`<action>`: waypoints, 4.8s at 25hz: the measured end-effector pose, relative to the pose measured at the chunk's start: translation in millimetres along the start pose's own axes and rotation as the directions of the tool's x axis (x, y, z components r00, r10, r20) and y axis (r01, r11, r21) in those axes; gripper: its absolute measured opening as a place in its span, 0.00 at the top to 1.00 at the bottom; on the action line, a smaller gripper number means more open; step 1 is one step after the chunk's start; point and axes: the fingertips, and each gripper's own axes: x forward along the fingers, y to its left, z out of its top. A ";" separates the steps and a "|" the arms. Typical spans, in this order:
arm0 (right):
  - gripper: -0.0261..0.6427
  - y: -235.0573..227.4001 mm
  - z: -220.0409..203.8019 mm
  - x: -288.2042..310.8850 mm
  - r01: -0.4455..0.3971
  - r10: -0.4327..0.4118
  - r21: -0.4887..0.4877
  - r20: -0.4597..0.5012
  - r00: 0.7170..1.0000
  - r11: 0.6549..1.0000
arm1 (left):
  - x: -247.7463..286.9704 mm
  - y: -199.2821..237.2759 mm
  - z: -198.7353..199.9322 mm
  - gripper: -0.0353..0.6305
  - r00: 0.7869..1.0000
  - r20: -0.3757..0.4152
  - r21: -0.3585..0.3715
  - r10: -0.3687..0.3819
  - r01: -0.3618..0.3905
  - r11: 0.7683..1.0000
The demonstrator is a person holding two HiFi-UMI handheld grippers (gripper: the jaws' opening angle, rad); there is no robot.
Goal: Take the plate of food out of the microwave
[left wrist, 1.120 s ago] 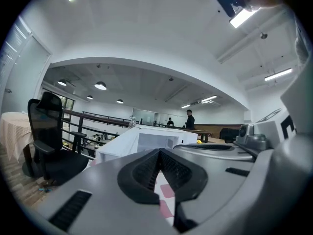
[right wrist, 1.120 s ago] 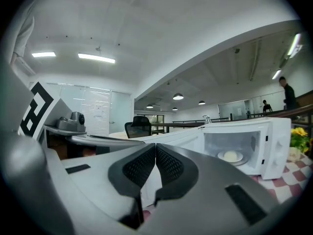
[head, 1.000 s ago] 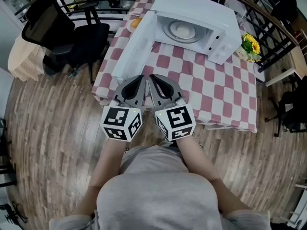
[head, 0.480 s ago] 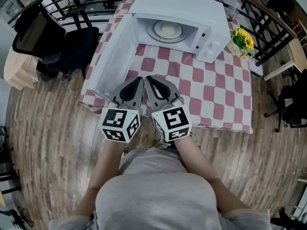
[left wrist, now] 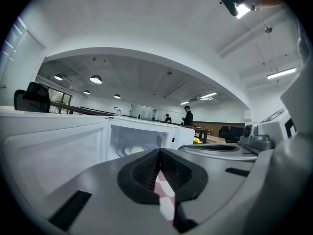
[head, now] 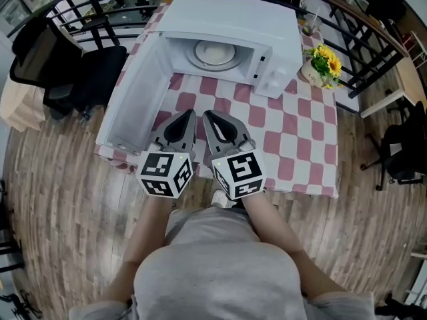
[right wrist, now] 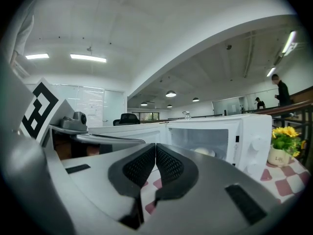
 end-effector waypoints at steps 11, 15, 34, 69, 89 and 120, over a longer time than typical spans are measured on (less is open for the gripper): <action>0.92 -39.6 -4.5 -13.7 0.044 -0.044 0.017 -0.006 0.999 0.999 | 28.7 -18.6 -1.9 0.94 1.000 -0.001 -0.007 -0.008 0.008 1.000; 0.92 -42.8 -9.1 -18.4 0.055 -0.054 0.015 -0.013 0.998 0.998 | 32.1 -20.2 -7.9 0.94 1.000 -0.003 -0.023 -0.011 0.011 1.000; 0.92 -84.9 -18.8 2.8 0.152 -0.149 0.061 -0.047 0.988 0.987 | 94.3 3.9 -4.6 0.94 0.999 -0.007 -0.151 -0.045 0.043 0.988; 0.92 -117.5 -48.7 72.5 0.175 -0.156 0.132 -0.139 0.978 0.976 | 207.8 82.6 -71.2 0.56 0.984 -0.130 -0.752 -0.120 -0.019 0.659; 0.92 -131.9 -81.5 90.5 0.179 -0.143 0.139 -0.235 0.961 0.974 | 265.1 120.5 -120.8 0.55 0.951 -0.309 -0.868 -0.026 -0.270 0.417; 0.92 -162.7 -97.8 78.6 0.319 -0.261 0.184 -0.284 0.923 0.930 | 262.1 111.9 -122.5 0.43 0.935 -0.353 -0.912 -0.037 -0.335 0.235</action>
